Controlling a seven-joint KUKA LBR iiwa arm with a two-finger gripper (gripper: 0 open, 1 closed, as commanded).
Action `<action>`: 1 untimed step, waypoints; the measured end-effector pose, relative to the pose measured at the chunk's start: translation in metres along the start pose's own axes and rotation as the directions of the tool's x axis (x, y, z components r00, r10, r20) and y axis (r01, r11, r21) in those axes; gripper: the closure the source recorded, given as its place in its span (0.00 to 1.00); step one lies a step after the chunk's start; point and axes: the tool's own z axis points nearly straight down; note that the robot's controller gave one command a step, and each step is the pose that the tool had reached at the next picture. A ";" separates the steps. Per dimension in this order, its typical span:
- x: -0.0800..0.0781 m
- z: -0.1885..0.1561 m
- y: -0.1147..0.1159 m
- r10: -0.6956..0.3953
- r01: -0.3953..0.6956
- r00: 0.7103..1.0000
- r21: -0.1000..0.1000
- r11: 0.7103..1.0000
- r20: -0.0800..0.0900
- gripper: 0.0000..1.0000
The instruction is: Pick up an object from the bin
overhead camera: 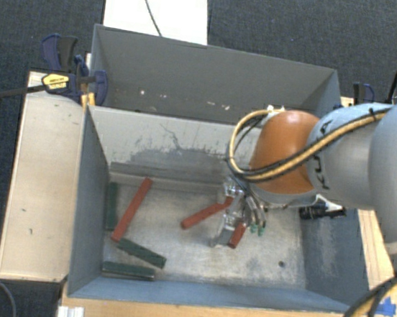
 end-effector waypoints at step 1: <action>-0.012 0.000 0.041 -0.018 0.018 1.000 -0.003 1.000 0.001 0.00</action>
Offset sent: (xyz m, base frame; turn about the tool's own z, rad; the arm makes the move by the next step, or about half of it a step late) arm 0.0164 0.0357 -0.0005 -0.0140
